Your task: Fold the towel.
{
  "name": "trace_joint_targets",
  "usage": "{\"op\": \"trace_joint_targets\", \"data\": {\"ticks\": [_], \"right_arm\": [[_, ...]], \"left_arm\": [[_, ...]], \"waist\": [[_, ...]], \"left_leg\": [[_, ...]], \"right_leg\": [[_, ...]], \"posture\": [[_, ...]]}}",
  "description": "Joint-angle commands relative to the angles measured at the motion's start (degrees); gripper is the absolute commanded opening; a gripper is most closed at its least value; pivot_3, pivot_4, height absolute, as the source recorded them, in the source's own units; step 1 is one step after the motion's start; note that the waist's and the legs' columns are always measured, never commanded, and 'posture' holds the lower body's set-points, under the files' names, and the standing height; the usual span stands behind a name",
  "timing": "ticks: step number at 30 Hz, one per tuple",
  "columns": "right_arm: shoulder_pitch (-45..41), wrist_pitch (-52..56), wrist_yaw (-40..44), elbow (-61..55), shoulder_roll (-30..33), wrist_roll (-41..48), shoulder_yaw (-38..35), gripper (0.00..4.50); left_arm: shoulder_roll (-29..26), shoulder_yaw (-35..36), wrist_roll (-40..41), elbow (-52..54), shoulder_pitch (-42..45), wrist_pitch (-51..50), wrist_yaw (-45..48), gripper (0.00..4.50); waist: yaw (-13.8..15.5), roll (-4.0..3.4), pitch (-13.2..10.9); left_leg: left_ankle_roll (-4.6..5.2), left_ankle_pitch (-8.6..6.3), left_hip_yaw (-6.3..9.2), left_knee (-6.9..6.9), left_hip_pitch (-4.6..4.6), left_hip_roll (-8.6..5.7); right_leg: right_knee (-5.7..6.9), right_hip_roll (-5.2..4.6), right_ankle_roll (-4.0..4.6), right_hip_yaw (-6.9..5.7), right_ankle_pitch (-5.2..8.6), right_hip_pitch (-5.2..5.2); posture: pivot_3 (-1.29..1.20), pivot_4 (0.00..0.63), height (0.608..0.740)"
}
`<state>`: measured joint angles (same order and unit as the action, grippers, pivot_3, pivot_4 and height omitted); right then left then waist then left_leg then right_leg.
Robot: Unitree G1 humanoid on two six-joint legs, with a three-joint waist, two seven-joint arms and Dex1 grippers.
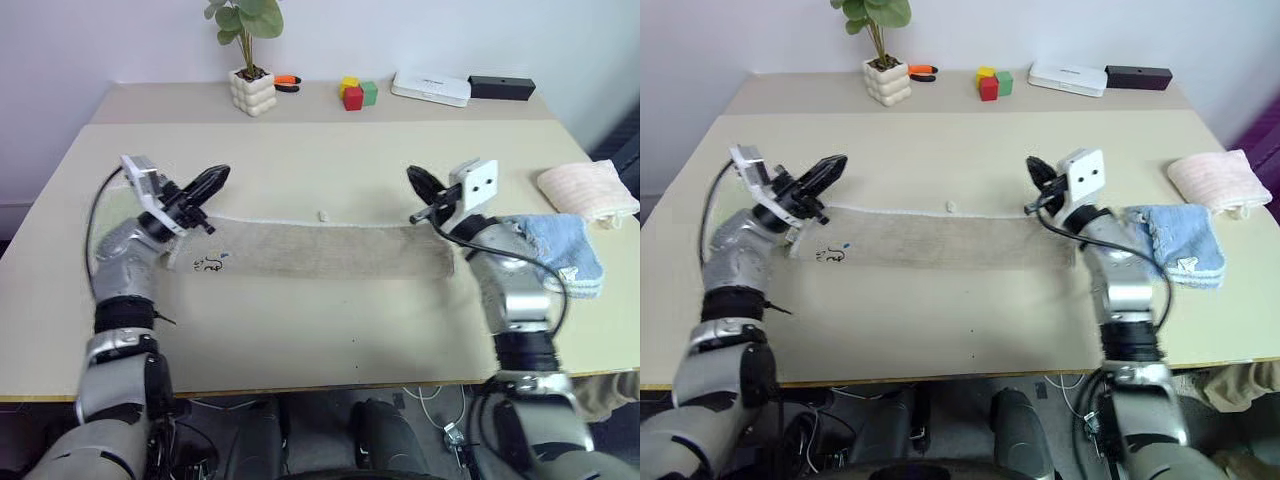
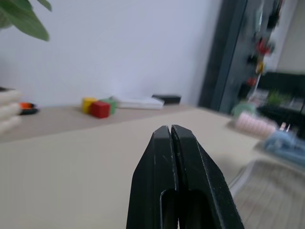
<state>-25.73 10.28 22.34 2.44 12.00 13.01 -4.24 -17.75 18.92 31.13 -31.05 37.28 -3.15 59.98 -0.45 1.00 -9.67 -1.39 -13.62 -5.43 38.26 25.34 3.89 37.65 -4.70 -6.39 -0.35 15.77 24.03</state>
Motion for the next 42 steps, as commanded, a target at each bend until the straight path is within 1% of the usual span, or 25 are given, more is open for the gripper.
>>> {"op": "trace_joint_targets", "data": {"ticks": [1, 3, 5, 8, 10, 13, 17, 22, 26, 31, 36, 37, 38, 39, 40, 42], "right_arm": [[2.2, 5.2, -6.9, -2.5, -2.7, -3.3, 2.5, 0.02], [2.3, 9.2, -10.2, -0.4, -4.6, -3.5, 2.3, 0.02], [1.9, 10.6, -12.7, 1.6, -5.2, -5.5, 3.2, 0.02], [2.1, 12.5, -15.3, 3.3, -6.9, -5.7, 2.8, 0.02], [2.5, 12.2, -16.2, 4.1, -6.8, -6.8, 3.1, 0.02], [3.2, 10.6, -16.2, 5.2, -6.2, -7.2, 2.8, 0.02], [4.4, 8.9, -16.6, 6.4, -4.2, -9.1, 2.7, 0.02], [5.3, 6.0, -14.3, 8.1, -0.2, -7.9, -0.2, 0.02], [5.0, 5.0, -11.9, 8.9, 2.5, -7.6, -0.6, 0.02], [3.8, 3.3, -10.1, 12.0, 6.7, -7.5, -2.5, 0.02], [3.6, 3.7, -5.1, 11.5, 7.2, -3.4, -3.9, 0.02], [4.0, 3.5, -3.4, 10.9, 6.7, -0.9, -5.2, 0.02], [4.3, 3.3, -2.4, 10.4, 6.4, 1.1, -6.7, 0.25], [4.5, 3.0, -1.8, 10.2, 6.2, 2.4, -7.7, 0.52], [4.8, 3.7, -1.6, 8.8, 6.1, 3.6, -8.3, 0.74], [5.0, 6.5, -2.0, 5.4, 5.6, 6.4, -9.6, 1.71]], "left_arm": [[5.3, -1.6, 0.5, 8.1, -2.5, -3.6, -10.5, 0.0], [8.0, -2.6, -0.7, 9.0, -3.5, -5.1, -16.0, 0.0], [9.8, -2.9, -2.0, 7.0, -3.9, -5.9, -20.8, 0.0], [11.5, -3.9, -4.4, 3.0, -4.1, -4.9, -24.6, 0.0], [11.5, -3.9, -5.2, 1.2, -3.8, -5.0, -26.3, 0.0], [9.2, -3.0, -6.2, -2.1, -3.6, -5.0, -27.7, 0.0], [5.7, -2.1, -6.4, -4.7, -4.0, -3.8, -27.1, 0.0], [1.5, -0.8, -6.4, -6.4, -4.1, -2.0, -27.0, 0.0], [-0.2, 0.3, -5.5, -8.1, -3.8, -1.9, -25.8, 0.0], [-0.8, 0.1, -4.8, -8.2, -4.2, -2.5, -21.7, 0.0], [-0.5, -0.1, -4.8, -7.7, -5.0, -2.9, -19.5, 0.0], [-0.8, -0.3, -5.2, -7.7, -5.0, -2.3, -18.8, 0.0], [-0.9, -0.3, -4.9, -7.4, -4.9, -2.3, -17.9, 0.53], [-0.9, -0.2, -4.7, -7.2, -4.8, -2.4, -17.2, 0.76], [-1.3, -0.8, -5.5, -6.8, -4.8, -1.5, -16.6, 1.17], [-1.7, -1.0, -5.3, -5.6, -4.5, -1.6, -14.9, 2.19]], "waist": [[0.0, 0.01, 0.0], [-0.1, 0.01, 0.0], [-0.2, 0.01, 0.0], [-0.2, 0.0, 0.0], [-0.3, 0.0, 0.0], [-0.3, 0.03, 0.1], [-0.4, 0.02, 0.1], [-0.2, 0.02, 0.2], [-0.2, 0.03, 0.2], [-0.3, 0.03, 0.2], [-0.3, 0.02, 0.2], [-0.3, 0.03, 0.2], [-0.2, 0.03, 0.2], [-0.2, 0.03, 0.2], [-0.2, 0.03, 0.2], [-0.3, 0.02, 0.2]], "left_leg": [[0.01, 0.0, 0.01, 0.02, 0.0, -0.02], [0.02, -0.01, 0.02, 0.01, 0.0, -0.04], [0.03, -0.02, 0.05, -0.01, -0.01, -0.04], [0.22, -0.13, 0.07, -0.04, -0.03, -0.04], [0.26, -0.15, 0.07, -0.05, -0.03, -0.04], [0.27, -0.16, 0.07, -0.05, -0.03, -0.04], [0.27, -0.16, 0.07, -0.08, -0.08, -0.04], [0.29, -0.17, 0.08, -0.1, -0.24, -0.04], [0.35, -0.21, 0.09, -0.16, -0.58, -0.05], [0.35, -0.21, 0.06, -0.29, -0.79, -0.05], [0.35, -0.21, 0.05, -0.3, -0.82, -0.05], [0.35, -0.21, 0.05, -0.3, -0.82, -0.05], [0.35, -0.21, 0.04, -0.3, -0.81, -0.05], [0.35, -0.22, 0.04, -0.3, -0.81, -0.05], [0.35, -0.22, 0.04, -0.3, -0.81, -0.05], [0.35, -0.22, 0.04, -0.3, -0.81, -0.05]], "right_leg": [[-0.01, -0.01, 0.0, 0.0, 0.0, 0.0], [-0.01, 0.0, 0.0, 0.0, 0.0, -0.01], [0.0, 0.01, 0.0, 0.0, 0.0, -0.01], [-0.01, 0.03, 0.0, 0.0, 0.0, 0.0], [-0.02, 0.04, 0.0, 0.0, 0.0, 0.0], [-0.04, 0.04, 0.0, 0.0, 0.0, 0.0], [-0.04, 0.04, 0.01, 0.0, 0.0, -0.03], [-0.12, 0.03, 0.01, -0.03, 0.01, -0.26], [-0.34, 0.03, 0.01, -0.05, 0.01, -0.68], [-0.38, 0.03, 0.02, -0.04, 0.01, -0.83], [-0.39, 0.02, 0.02, -0.04, 0.01, -0.85], [-0.39, 0.02, 0.02, -0.04, 0.01, -0.85], [-0.4, 0.02, 0.02, -0.04, 0.01, -0.86], [-0.41, 0.02, 0.02, -0.03, 0.01, -0.86], [-0.41, 0.02, 0.01, -0.04, 0.01, -0.86], [-0.41, 0.02, 0.02, -0.03, 0.01, -0.86]], "posture": [[0.0, 0.15, 0.735], [0.0, 0.15, 0.735], [0.0, 0.15, 0.735], [0.0, 0.15, 0.735], [0.0, 0.15, 0.735], [0.0, 0.15, 0.735], [0.0, 0.15, 0.735], [0.0, 0.15, 0.735], [0.0, 0.15, 0.735], [0.0, 0.15, 0.735], [0.0, 0.15, 0.735], [0.0, 0.15, 0.735], [0.0, 0.15, 0.735], [0.0, 0.15, 0.735], [0.0, 0.15, 0.735], [0.0, 0.15, 0.735]]}}
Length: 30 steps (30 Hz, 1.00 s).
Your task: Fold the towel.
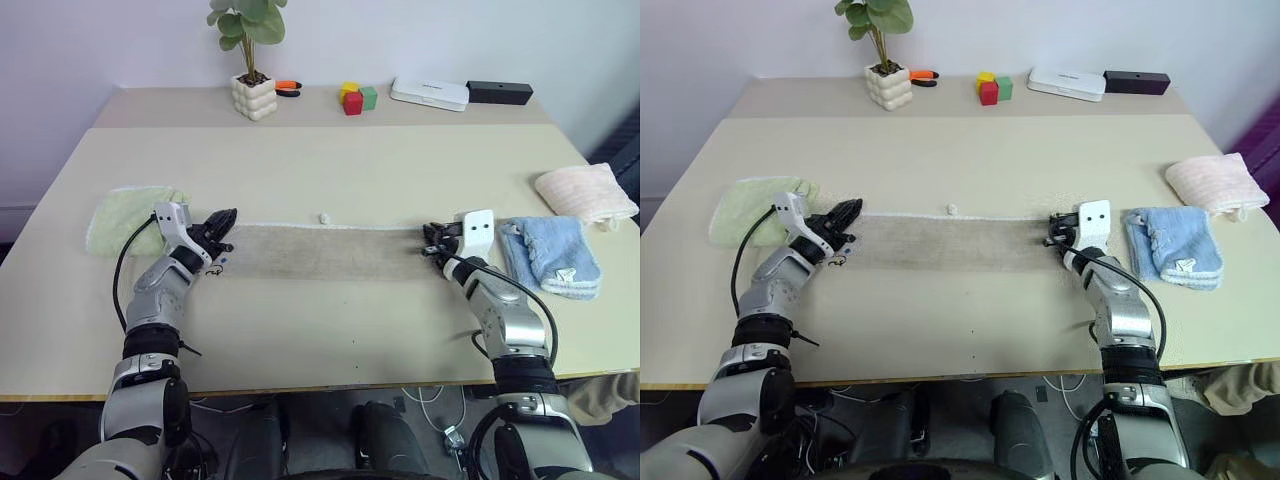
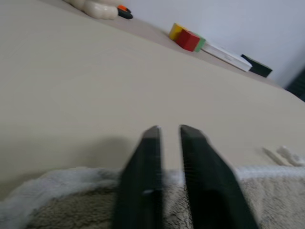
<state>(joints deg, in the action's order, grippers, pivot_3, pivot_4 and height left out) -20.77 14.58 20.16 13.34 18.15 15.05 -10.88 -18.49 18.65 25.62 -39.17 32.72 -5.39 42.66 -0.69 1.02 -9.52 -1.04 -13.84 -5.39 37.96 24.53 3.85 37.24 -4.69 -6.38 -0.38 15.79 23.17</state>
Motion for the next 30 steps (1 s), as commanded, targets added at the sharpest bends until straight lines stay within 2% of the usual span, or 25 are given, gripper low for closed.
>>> {"op": "trace_joint_targets", "data": {"ticks": [1, 3, 5, 6, 10, 16, 19, 23, 26, 30], "right_arm": [[0.2, 4.2, 0.0, -7.1, -0.7, 6.0, -3.8, 2.11], [0.6, 7.5, -0.7, -9.8, -1.1, 9.0, -5.3, 3.14], [2.6, 13.7, -3.4, -15.7, -2.9, 15.8, -8.8, 4.23], [4.1, 17.1, -4.9, -19.4, -4.3, 20.1, -10.5, 4.47], [9.5, 26.0, -9.9, -29.9, -6.8, 30.0, -13.2, 4.47], [19.0, 33.3, -18.2, -41.0, -6.0, 45.3, -19.9, 4.47], [22.0, 34.1, -23.5, -42.9, -7.2, 50.4, -20.7, 4.47], [26.5, 34.5, -30.2, -44.4, -9.7, 57.0, -18.9, 4.47], [27.0, 33.4, -36.6, -43.2, -11.7, 64.8, -17.6, 4.47], [27.7, 33.1, -39.7, -42.4, -10.0, 65.9, -15.5, 4.47]], "left_arm": [[-1.3, -1.2, 0.1, 3.2, 0.1, 0.9, 3.7, 2.59], [-1.9, -1.9, -0.3, 4.1, 0.1, 1.5, 5.9, 3.6], [-3.1, -2.6, -0.5, 4.2, 0.6, 2.9, 9.0, 4.5], [-4.0, -2.8, 0.0, 4.3, 0.7, 2.7, 11.7, 4.5], [-6.5, -3.2, 2.1, 4.7, 1.1, 0.8, 19.9, 4.5], [-10.4, -6.2, 5.7, 9.6, 2.6, -4.0, 36.1, 4.5], [-11.7, -7.1, 6.7, 11.1, 3.4, -6.0, 40.7, 4.5], [-16.1, -10.4, 7.4, 13.2, 3.9, -14.0, 47.9, 4.5], [-17.4, -11.6, 5.6, 12.9, 3.8, -12.1, 49.6, 4.5], [-17.9, -11.7, 5.2, 11.7, 4.6, -10.5, 49.5, 4.5]], "waist": [[-0.1, 0.0, 0.0], [0.0, 0.0, 0.0], [0.1, 0.0, 0.0], [0.1, 0.0, 0.0], [0.1, -0.01, 0.0], [0.2, 0.0, 0.0], [-0.1, 0.0, 0.0], [-0.4, 0.0, 0.0], [-0.4, -0.02, 0.0], [-0.1, -0.01, 0.0]], "left_leg": [[0.0, 0.0, 0.0, 0.0, 0.0, 0.0], [0.0, 0.0, 0.0, -0.02, 0.01, 0.01], [0.0, 0.0, 0.0, -0.02, 0.01, 0.01], [0.0, 0.0, 0.01, -0.03, 0.01, 0.01], [0.0, -0.01, 0.01, -0.11, 0.02, 0.02], [0.04, -0.04, 0.05, -0.11, 0.07, 0.02], [0.05, -0.05, 0.05, -0.11, 0.04, 0.02], [0.05, -0.05, 0.11, -0.26, 0.04, 0.03], [0.05, -0.05, 0.12, -0.3, 0.03, 0.03], [0.05, -0.05, 0.26, -0.29, 0.04, 0.01]], "right_leg": [[0.0, 0.0, 0.0, 0.0, 0.0, 0.01], [0.0, 0.0, 0.0, 0.0, 0.0, 0.02], [0.0, 0.0, 0.0, 0.0, 0.0, 0.02], [-0.01, 0.0, 0.01, 0.0, 0.0, 0.02], [-0.04, -0.01, 0.02, 0.0, 0.01, 0.05], [-0.08, -0.04, 0.05, -0.01, 0.03, 0.04], [-0.08, -0.04, 0.19, 0.0, 0.1, 0.04], [-0.09, 0.01, 0.15, 0.0, 0.08, 0.09], [-0.1, -0.01, 0.23, 0.02, 0.12, 0.13], [-0.13, -0.04, 0.3, 0.02, 0.16, 0.12]], "posture": [[0.0, 0.15, 0.735], [0.0, 0.15, 0.735], [0.0, 0.15, 0.735], [0.0, 0.15, 0.735], [0.0, 0.15, 0.735], [0.0, 0.15, 0.735], [0.0, 0.15, 0.735], [0.0, 0.15, 0.735], [0.0, 0.15, 0.735], [0.0, 0.15, 0.735]]}}
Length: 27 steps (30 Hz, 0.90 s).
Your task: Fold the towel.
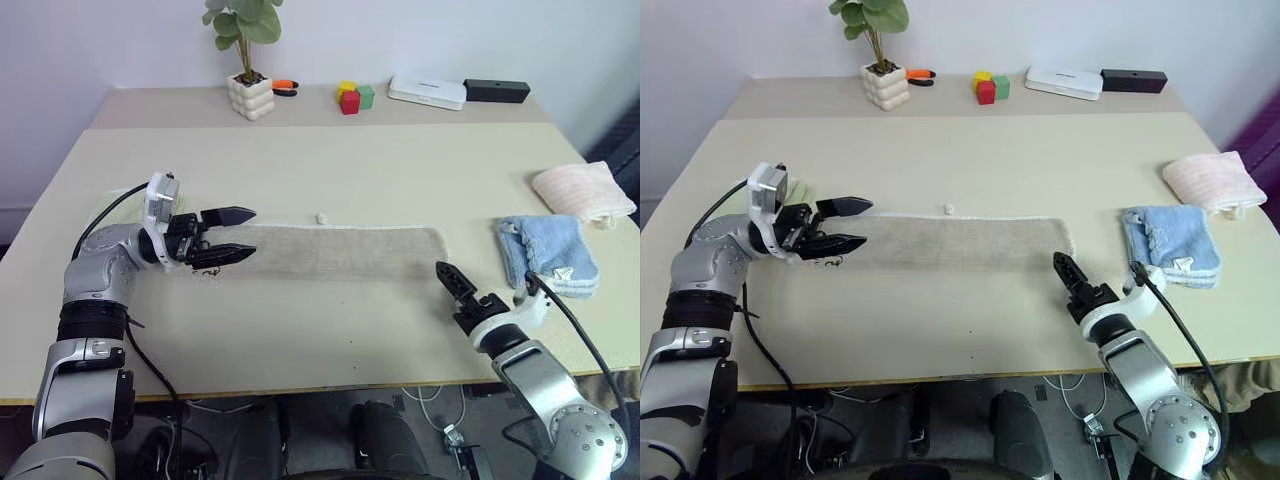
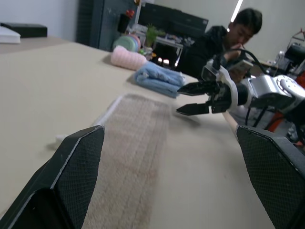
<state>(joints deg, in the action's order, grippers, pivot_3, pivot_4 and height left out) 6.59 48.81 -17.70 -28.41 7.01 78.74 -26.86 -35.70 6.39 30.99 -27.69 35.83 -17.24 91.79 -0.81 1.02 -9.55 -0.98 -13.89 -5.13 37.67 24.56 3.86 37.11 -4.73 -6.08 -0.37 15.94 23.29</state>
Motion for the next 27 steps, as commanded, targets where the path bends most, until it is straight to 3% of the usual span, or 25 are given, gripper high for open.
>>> {"op": "trace_joint_targets", "data": {"ticks": [1, 14, 18, 24, 27], "right_arm": [[0.0, -2.1, -2.8, 0.0, 1.0, 3.7, 0.3, 4.47], [-4.0, -8.1, -5.6, 8.0, 0.8, 1.9, 4.3, 4.47], [-7.6, -10.1, -4.1, 12.4, 0.2, -0.5, 5.3, 3.18], [-9.0, -11.4, -3.2, 13.9, 0.3, -2.6, 5.4, 0.09], [-9.2, -11.6, -3.0, 14.2, 0.5, -3.2, 5.3, 0.03]], "left_arm": [[-0.8, 0.8, -0.1, 0.3, 1.6, 1.2, 0.4, 4.5], [-0.8, 2.0, 0.6, 4.6, -0.7, 1.8, -2.4, 4.5], [-0.9, 2.7, 1.1, 6.6, -2.3, 1.6, -3.3, 4.5], [-1.0, 3.2, 1.1, 7.5, -3.3, 1.7, -4.2, 4.5], [-0.6, 3.1, 1.4, 8.1, -3.9, 1.6, -4.8, 4.5]], "waist": [[0.1, 0.0, 0.0], [-0.1, 0.13, 0.1], [-0.2, 0.15, 0.1], [-0.2, 0.35, 0.2], [-0.2, 0.42, 0.2]], "left_leg": [[0.0, 0.0, 0.01, 0.0, 0.0, -0.02], [0.01, 0.0, 0.09, 0.0, -0.03, 0.0], [0.01, 0.0, 0.08, 0.0, -0.04, 0.0], [0.01, 0.0, 0.08, -0.01, -0.04, 0.01], [0.01, 0.0, 0.09, 0.0, -0.07, 0.01]], "right_leg": [[-0.01, -0.03, 0.0, 0.0, 0.0, 0.0], [-0.01, 0.01, 0.0, 0.0, 0.0, -0.06], [-0.02, 0.01, 0.0, 0.0, 0.0, -0.06], [-0.01, 0.02, -0.01, 0.0, 0.0, -0.05], [-0.02, 0.01, 0.0, 0.0, 0.0, -0.09]], "posture": [[0.0, 0.15, 0.735], [0.0, 0.15, 0.735], [0.0, 0.15, 0.735], [0.0, 0.15, 0.735], [0.0, 0.15, 0.735]]}}
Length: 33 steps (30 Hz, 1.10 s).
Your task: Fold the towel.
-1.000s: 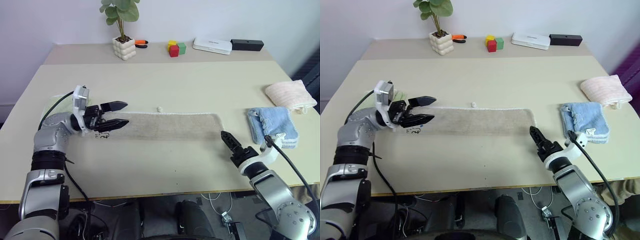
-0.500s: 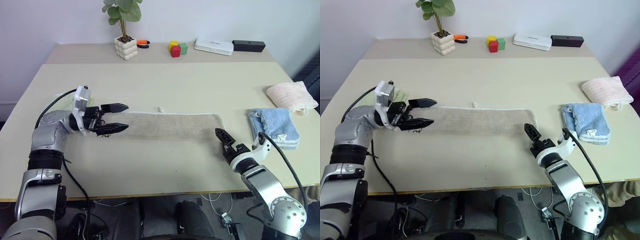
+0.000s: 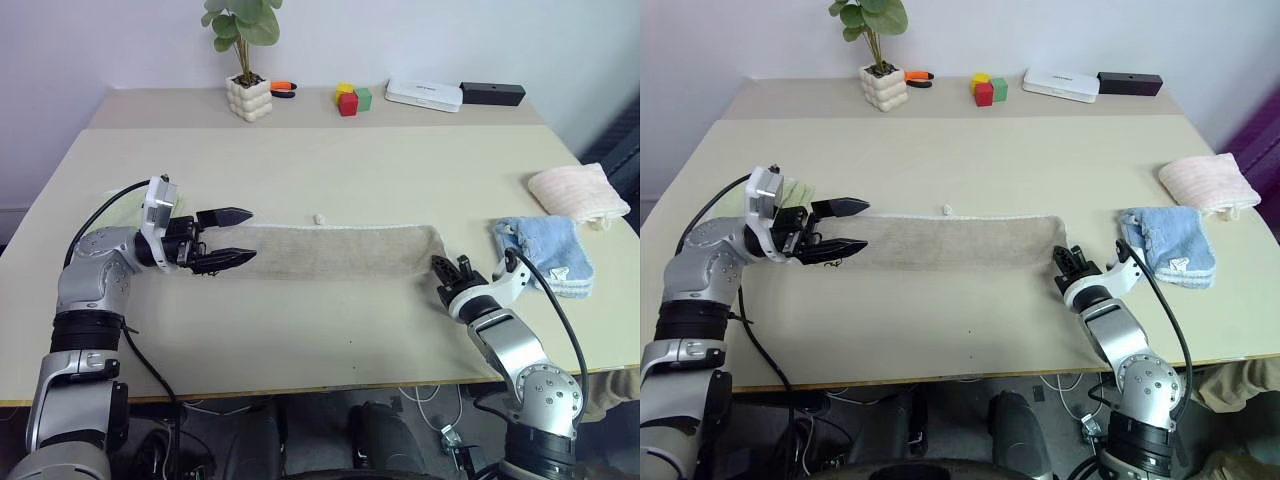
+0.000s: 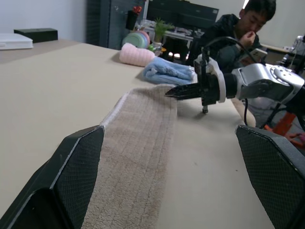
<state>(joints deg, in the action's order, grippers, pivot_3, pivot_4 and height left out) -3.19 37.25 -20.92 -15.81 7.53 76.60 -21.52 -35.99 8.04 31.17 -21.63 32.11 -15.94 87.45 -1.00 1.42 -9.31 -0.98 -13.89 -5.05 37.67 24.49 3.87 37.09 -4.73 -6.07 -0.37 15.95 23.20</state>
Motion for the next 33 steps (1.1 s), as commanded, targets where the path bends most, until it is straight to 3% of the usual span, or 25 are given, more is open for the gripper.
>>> {"op": "trace_joint_targets", "data": {"ticks": [1, 3, 6, 10, 16, 29, 33], "right_arm": [[0.6, -0.1, 0.3, 1.6, 0.1, -1.1, -0.1, 0.03], [0.7, 0.1, 0.6, 1.4, 0.7, -1.8, -0.1, 0.03], [0.9, 1.2, 3.4, 1.3, 6.0, -5.6, -0.5, 0.03], [0.0, 3.2, 5.6, 2.2, 11.8, -4.3, -3.3, 0.03], [-0.3, 4.7, 10.0, 2.1, 16.3, -6.1, -3.4, 0.03], [-6.8, 7.7, 30.5, -14.0, 28.4, -24.6, 17.6, 0.03], [-9.1, 6.9, 36.5, -13.1, 29.7, -29.9, 23.2, 0.03]], "left_arm": [[-0.1, 1.3, 1.2, 2.2, -0.4, 0.4, -0.6, 4.5], [0.0, 1.3, 1.4, 2.5, -0.6, 0.3, -0.8, 4.5], [0.0, 1.6, 1.4, 2.0, -0.7, 0.9, -1.1, 4.5], [-0.8, 2.1, 1.6, 0.5, -0.2, 1.2, -0.8, 4.5], [-0.7, 2.1, 1.1, -0.9, 0.1, 2.3, -0.7, 4.5], [-4.0, 4.0, 1.2, -4.6, 0.4, 3.8, 0.3, 4.5], [-4.9, 4.8, 0.9, -6.4, 0.8, 4.7, 0.9, 4.5]], "waist": [[0.0, 0.03, 0.0], [0.0, 0.03, 0.0], [0.2, 0.01, 0.0], [0.4, -0.05, 0.0], [0.2, -0.11, -0.1], [0.3, -0.12, -0.1], [0.4, -0.07, -0.1]], "left_leg": [[0.0, 0.0, 0.0, 0.0, 0.0, 0.0], [0.0, 0.0, 0.0, 0.0, 0.0, 0.0], [0.0, 0.0, 0.0, 0.0, 0.0, -0.01], [0.02, -0.01, -0.03, 0.01, 0.04, -0.06], [0.03, -0.02, -0.04, -0.1, 0.03, -0.04], [0.03, -0.01, -0.11, -0.21, 0.04, -0.04], [0.03, -0.01, -0.1, -0.21, 0.06, -0.05]], "right_leg": [[0.0, -0.01, 0.0, 0.0, 0.0, 0.0], [-0.01, -0.01, 0.01, 0.0, 0.0, -0.01], [-0.02, -0.04, 0.03, 0.0, 0.01, 0.0], [-0.09, -0.12, 0.04, 0.0, 0.02, 0.0], [-0.09, -0.05, 0.02, 0.0, 0.01, 0.06], [-0.12, -0.02, 0.01, 0.04, 0.0, 0.17], [-0.14, -0.03, 0.02, 0.02, 0.01, 0.17]], "posture": [[0.0, 0.15, 0.735], [0.0, 0.15, 0.735], [0.0, 0.15, 0.735], [0.0, 0.15, 0.735], [0.0, 0.15, 0.735], [0.0, 0.15, 0.735], [0.0, 0.15, 0.735]]}}
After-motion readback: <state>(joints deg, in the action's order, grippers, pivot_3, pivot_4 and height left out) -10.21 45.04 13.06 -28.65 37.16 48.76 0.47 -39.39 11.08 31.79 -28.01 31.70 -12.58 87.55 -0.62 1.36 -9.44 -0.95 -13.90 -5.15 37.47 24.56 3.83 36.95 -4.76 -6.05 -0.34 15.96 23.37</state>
